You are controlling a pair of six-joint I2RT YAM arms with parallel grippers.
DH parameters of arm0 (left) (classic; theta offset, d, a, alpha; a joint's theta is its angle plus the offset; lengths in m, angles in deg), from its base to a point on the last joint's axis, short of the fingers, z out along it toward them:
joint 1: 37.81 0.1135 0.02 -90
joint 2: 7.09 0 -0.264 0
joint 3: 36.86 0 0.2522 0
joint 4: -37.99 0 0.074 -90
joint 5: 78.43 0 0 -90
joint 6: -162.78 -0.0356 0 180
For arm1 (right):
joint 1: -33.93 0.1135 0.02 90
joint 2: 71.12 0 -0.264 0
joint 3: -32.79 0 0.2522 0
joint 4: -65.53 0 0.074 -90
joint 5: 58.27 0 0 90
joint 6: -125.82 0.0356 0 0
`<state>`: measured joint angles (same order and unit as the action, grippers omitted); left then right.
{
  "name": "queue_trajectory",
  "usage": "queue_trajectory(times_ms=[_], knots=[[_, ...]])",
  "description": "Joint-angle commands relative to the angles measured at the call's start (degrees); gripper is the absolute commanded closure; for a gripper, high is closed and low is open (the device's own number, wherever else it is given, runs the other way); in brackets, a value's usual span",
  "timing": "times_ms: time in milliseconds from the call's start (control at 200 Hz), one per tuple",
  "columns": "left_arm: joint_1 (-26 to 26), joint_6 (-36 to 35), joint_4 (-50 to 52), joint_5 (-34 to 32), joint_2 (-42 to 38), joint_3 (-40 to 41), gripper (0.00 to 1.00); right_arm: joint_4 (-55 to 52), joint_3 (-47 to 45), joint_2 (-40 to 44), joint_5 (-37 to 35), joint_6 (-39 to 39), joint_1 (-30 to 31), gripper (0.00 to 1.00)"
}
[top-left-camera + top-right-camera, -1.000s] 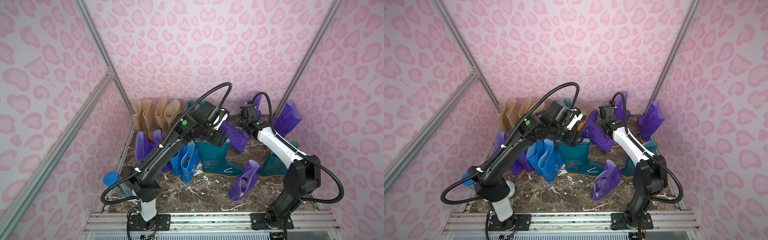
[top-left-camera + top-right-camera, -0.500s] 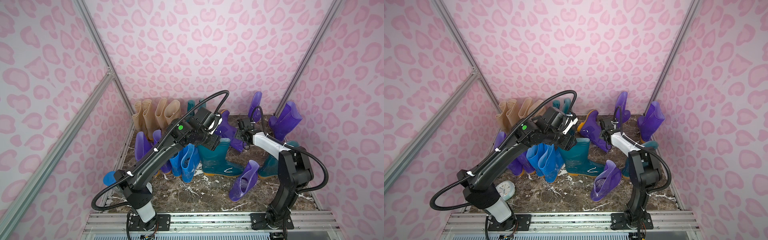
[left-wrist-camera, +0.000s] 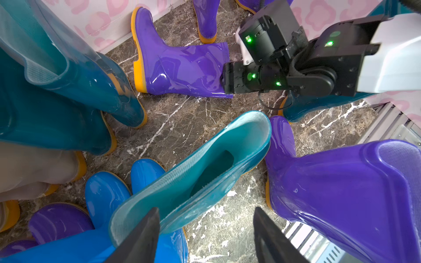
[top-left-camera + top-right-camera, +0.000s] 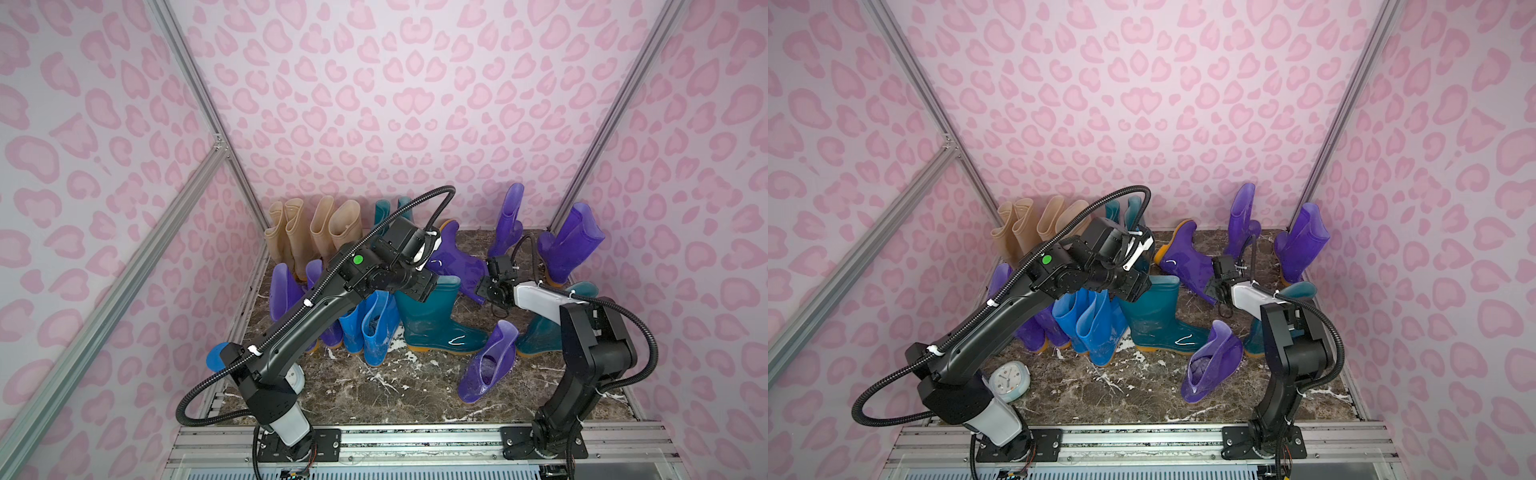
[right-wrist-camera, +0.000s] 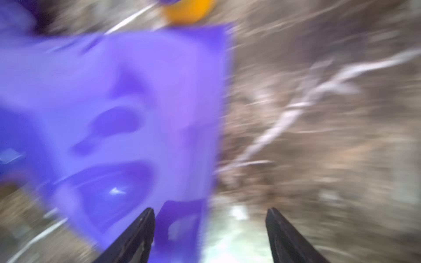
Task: Match and arrange rain boots in pairs
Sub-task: Adjust the rain boot at the center of the board.
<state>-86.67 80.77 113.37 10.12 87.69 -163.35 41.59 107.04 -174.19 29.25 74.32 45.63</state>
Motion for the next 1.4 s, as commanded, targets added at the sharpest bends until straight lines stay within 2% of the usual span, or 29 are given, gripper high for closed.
queue_trajectory(times_ms=[0,125,355,420,625,815,1035,1085,1180,1285,1395], knots=[[0.1,-0.2,-1.2,0.5,0.5,-0.3,0.33,5.8,-1.3,-1.8,7.1,-0.6,-0.9,0.24],[0.0,0.0,-1.3,0.1,0.7,-0.1,0.33,9.0,-2.2,-3.1,9.6,-0.2,-1.1,0.26],[0.1,0.3,-0.7,-0.5,1.5,-1.3,0.33,13.5,-2.3,-5.5,13.4,-0.8,-1.4,0.42],[0.1,0.4,-0.6,-0.7,1.5,-1.4,0.33,14.0,-2.4,-5.9,13.8,-0.3,-1.5,0.52],[0.1,0.6,-0.3,-1.5,1.2,-1.6,0.33,15.0,-2.3,-4.0,14.4,-0.8,-1.5,1.00],[0.2,0.2,-0.1,-2.7,0.9,-1.9,0.33,13.5,-1.4,3.0,14.0,-2.6,-1.0,1.00],[0.1,-0.1,-0.5,-3.4,0.2,-2.1,0.33,3.1,7.8,8.7,6.4,-11.0,3.2,1.00],[0.1,-0.2,-0.7,-3.5,0.0,-2.0,0.33,1.8,10.6,8.5,5.3,-13.5,4.1,1.00],[0.1,-0.6,-0.7,-3.9,0.1,-2.0,0.33,-0.6,16.5,6.3,8.6,-16.9,4.8,1.00],[0.1,-0.8,-0.7,-4.0,0.4,-2.8,0.33,-5.6,24.6,2.4,7.4,-21.1,6.0,1.00],[0.2,-1.1,-1.4,-4.6,0.7,-2.8,0.33,-8.1,30.0,-2.5,10.4,-22.7,6.0,1.00]])
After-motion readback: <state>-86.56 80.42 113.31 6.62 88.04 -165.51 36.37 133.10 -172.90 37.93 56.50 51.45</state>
